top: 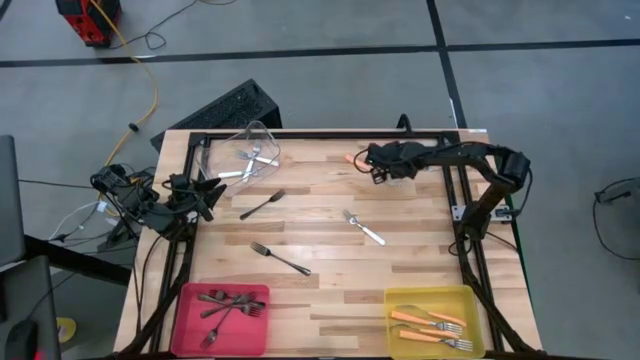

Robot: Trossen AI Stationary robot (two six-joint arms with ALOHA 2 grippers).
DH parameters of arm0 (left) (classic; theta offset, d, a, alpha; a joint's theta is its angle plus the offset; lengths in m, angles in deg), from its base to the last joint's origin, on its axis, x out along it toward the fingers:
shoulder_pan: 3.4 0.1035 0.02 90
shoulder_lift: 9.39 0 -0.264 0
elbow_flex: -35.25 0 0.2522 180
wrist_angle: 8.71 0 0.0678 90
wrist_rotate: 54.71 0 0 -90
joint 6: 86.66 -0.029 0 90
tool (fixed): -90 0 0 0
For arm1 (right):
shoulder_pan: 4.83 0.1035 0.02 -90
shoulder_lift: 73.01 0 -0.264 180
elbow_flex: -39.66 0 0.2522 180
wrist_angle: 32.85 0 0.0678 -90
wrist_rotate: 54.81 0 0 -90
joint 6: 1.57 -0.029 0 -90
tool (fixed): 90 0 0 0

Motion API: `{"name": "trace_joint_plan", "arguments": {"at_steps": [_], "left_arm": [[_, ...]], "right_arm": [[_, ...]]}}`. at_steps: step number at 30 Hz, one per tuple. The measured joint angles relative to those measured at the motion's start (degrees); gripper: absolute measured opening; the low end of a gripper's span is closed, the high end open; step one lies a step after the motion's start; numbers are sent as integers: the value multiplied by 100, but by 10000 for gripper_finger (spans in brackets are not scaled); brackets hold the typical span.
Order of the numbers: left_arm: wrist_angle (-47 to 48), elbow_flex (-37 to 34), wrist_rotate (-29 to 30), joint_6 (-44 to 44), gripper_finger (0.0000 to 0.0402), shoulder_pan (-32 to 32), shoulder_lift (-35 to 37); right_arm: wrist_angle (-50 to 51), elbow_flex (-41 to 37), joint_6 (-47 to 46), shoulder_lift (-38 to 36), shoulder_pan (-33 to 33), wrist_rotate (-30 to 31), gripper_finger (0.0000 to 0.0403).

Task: Sort silverware by color (type)
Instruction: Put the orange fork into the yellow bin

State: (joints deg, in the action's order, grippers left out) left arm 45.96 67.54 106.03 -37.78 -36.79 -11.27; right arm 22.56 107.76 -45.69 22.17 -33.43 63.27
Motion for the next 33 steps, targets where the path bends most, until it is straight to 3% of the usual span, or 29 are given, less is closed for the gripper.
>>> {"name": "trace_joint_plan", "arguments": {"at_steps": [16, 27, 33], "left_arm": [[-2, 0, 37, 5, 178, -1, -1], [-2, 0, 50, 15, 178, -2, 0], [-2, 0, 49, 21, 178, -1, 0]], "right_arm": [[-1072, -494, -874, 15, 88, 461, 14], [-1616, -667, -929, 15, 85, 254, 14], [-2213, -661, -403, 74, 155, -340, 14]]}}
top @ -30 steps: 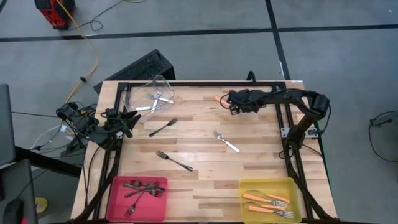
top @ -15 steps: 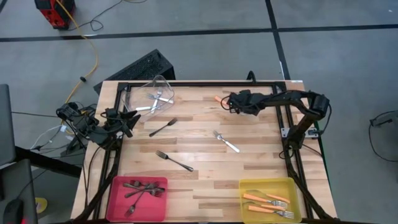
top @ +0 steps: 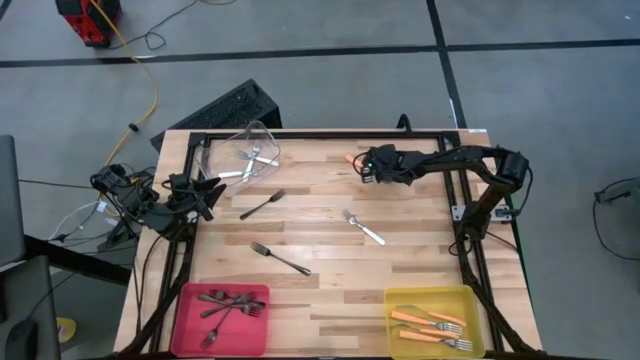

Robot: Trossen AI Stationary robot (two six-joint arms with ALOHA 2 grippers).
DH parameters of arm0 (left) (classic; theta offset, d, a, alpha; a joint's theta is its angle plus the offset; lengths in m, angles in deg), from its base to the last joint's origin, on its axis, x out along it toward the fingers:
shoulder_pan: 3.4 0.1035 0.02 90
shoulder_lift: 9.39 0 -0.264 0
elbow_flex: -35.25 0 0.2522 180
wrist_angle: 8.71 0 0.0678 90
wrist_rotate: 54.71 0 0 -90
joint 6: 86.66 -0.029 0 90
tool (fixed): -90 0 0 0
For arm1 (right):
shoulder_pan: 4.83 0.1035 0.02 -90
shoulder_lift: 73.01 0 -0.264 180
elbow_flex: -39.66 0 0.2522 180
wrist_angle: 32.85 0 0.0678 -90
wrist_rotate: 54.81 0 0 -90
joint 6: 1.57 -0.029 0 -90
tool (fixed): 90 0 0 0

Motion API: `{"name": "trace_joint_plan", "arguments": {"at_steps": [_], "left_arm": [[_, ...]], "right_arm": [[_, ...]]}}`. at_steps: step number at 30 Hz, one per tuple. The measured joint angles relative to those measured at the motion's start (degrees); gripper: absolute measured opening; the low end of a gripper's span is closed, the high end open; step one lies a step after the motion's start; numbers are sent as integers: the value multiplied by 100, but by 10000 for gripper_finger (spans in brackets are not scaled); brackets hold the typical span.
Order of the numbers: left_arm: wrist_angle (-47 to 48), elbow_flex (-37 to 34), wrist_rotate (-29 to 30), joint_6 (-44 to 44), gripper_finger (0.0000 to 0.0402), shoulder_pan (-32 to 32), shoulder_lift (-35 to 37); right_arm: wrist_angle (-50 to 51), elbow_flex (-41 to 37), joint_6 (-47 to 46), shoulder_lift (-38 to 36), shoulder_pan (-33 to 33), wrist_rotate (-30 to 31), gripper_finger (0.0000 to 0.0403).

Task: Sort silverware by color (type)
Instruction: Put the orange fork into the yellow bin

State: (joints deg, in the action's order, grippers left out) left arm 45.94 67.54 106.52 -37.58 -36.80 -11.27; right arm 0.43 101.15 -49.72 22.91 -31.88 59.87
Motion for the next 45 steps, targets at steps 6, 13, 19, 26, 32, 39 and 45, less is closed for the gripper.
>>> {"name": "trace_joint_plan", "arguments": {"at_steps": [6, 13, 19, 26, 32, 39, 45], "left_arm": [[-2, 0, -2, 0, 178, 0, -1], [-2, 0, 4, 2, 178, 1, -1], [0, -1, -16, 2, 178, 0, 0], [0, 0, -31, 2, 178, 2, 0], [0, 0, -27, 0, 178, 2, -2], [0, 0, -5, 0, 178, 2, 1], [4, 0, -37, 0, 178, 0, -1]], "right_arm": [[-1110, 62, 766, -24, 460, -1000, 16], [-1445, 680, 1488, -38, 1020, -979, 23], [-871, 1128, 1618, -42, 1037, -829, 48], [1235, 1783, 2237, -37, 1045, -698, 117], [2749, 2471, 2214, -31, 805, -319, 152], [2686, 2519, 1241, 51, 884, -408, 101], [2958, 2518, 1673, 64, 1048, -278, 17]]}}
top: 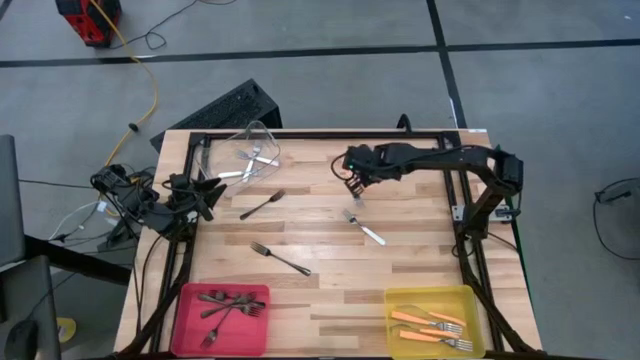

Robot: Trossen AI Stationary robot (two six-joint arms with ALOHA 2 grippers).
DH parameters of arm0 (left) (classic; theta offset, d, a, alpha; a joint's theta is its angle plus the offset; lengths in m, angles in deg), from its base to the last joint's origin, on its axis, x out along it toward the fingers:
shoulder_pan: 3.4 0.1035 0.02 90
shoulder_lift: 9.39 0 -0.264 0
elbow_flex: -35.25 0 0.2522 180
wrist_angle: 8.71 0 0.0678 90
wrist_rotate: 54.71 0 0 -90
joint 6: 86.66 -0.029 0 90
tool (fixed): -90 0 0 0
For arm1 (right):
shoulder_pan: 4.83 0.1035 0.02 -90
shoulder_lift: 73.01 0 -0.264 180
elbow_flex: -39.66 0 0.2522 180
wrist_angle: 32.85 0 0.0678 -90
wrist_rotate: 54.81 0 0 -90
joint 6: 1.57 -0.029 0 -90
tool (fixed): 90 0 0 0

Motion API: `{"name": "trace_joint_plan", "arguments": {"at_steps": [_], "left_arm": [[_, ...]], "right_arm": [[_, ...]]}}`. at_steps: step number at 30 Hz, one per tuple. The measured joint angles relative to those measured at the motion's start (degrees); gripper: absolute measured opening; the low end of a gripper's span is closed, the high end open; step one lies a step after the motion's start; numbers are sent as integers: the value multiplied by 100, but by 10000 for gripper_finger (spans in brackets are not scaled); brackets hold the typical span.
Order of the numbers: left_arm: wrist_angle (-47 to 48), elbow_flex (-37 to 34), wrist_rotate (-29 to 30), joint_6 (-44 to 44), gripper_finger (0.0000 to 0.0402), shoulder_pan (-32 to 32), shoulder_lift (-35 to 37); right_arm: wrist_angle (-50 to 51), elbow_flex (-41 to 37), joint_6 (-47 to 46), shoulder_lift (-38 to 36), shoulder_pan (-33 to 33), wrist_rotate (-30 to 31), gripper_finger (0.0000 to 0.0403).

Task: Sort silverware by color (type)
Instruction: Put the orange fork into the yellow bin

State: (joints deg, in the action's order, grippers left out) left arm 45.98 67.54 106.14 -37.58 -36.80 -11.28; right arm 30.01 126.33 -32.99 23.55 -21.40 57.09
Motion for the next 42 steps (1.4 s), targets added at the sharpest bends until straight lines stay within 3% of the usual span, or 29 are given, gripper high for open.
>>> {"name": "trace_joint_plan", "arguments": {"at_steps": [5, 8, 12, 15, 18, 29, 33, 42], "left_arm": [[14, 0, -51, 0, 178, 1, 0], [15, 0, -46, 0, 178, 0, 1], [15, 0, -3, 0, 178, 2, 2], [15, 0, -2, 0, 178, 0, -1], [15, 0, 0, 0, 178, 0, -1], [17, 0, 91, 0, 178, 0, 1], [17, 0, 157, 0, 178, 0, 1], [17, 0, 205, 14, 178, -1, 0]], "right_arm": [[1029, 242, 470, -75, -265, 42, 18], [1548, 449, 1640, -75, -459, 52, 16], [1449, 472, 3788, -73, -795, 41, 15], [1283, 450, 5037, -73, -1124, -551, 16], [800, 315, 5710, -69, -1381, -1254, 32], [483, 63, 6566, -66, -1524, -1690, 179], [-68, -128, 6582, -69, -1502, -1971, 229], [-650, -468, 6412, -64, -1277, -2020, 242]]}}
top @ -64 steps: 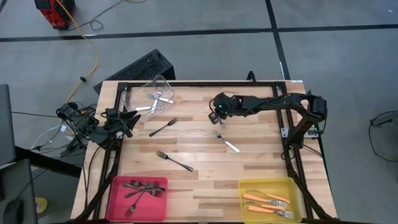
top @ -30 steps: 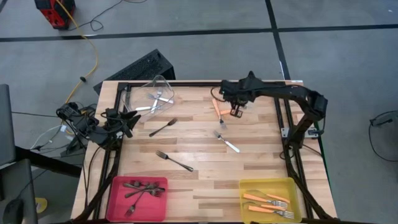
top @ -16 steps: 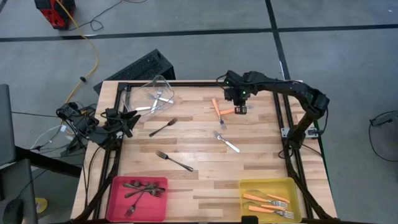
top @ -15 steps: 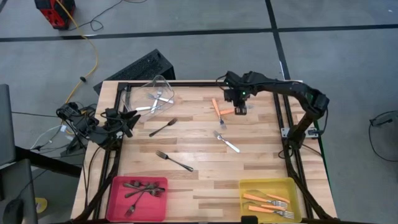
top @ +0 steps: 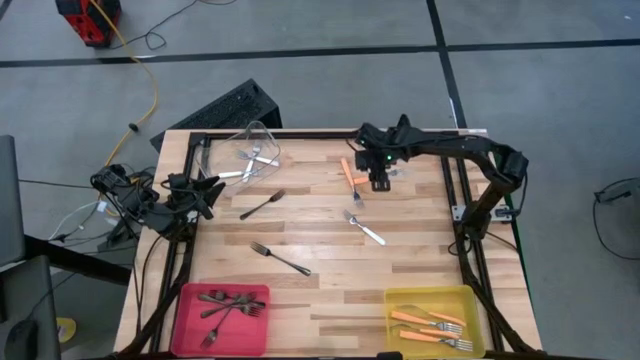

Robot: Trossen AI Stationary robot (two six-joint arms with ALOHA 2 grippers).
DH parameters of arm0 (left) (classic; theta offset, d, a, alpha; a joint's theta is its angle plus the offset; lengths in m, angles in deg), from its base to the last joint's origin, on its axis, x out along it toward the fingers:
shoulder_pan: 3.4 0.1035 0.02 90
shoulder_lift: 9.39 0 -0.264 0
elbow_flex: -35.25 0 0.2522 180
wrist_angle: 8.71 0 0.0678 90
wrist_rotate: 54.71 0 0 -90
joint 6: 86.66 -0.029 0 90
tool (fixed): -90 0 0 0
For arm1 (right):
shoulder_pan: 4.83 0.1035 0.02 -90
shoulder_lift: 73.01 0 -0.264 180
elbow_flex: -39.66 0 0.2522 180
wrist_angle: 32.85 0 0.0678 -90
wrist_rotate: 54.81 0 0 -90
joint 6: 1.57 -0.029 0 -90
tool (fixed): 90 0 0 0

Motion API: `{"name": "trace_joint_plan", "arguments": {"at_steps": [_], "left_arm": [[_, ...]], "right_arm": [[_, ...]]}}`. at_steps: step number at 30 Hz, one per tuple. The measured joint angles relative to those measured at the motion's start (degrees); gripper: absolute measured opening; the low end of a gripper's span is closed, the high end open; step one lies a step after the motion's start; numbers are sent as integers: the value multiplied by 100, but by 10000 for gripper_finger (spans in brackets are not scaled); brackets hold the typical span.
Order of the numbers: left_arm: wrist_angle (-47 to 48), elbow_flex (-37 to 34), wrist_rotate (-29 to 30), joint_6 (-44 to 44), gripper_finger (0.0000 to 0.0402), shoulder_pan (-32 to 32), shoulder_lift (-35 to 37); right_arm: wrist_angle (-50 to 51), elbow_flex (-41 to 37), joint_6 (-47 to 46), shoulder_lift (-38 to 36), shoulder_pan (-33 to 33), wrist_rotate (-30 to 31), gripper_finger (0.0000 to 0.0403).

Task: Sort silverware by color (type)
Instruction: Put the orange fork into the yellow bin

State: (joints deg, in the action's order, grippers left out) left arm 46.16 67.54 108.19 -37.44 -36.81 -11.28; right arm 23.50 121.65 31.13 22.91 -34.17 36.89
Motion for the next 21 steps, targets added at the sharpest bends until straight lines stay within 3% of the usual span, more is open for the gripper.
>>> {"name": "trace_joint_plan", "arguments": {"at_steps": [6, 11, 14, 19, 21], "left_arm": [[-2, 0, 16, 5, 178, 0, 0], [-2, 0, 46, 8, 178, 0, 0], [-4, 0, 11, 8, 178, 2, 2], [0, 0, -19, 8, 178, 0, 2], [-2, 0, 10, 8, 178, 2, 2]], "right_arm": [[-99, -9, -493, 294, 16, 178, 239], [-154, 39, -1382, 387, 82, 1271, 220], [-69, 42, -2552, 299, 87, 1515, 165], [732, -2, -5641, 319, 173, 1570, 26], [709, -101, -6261, 378, 359, 1867, 18]]}}
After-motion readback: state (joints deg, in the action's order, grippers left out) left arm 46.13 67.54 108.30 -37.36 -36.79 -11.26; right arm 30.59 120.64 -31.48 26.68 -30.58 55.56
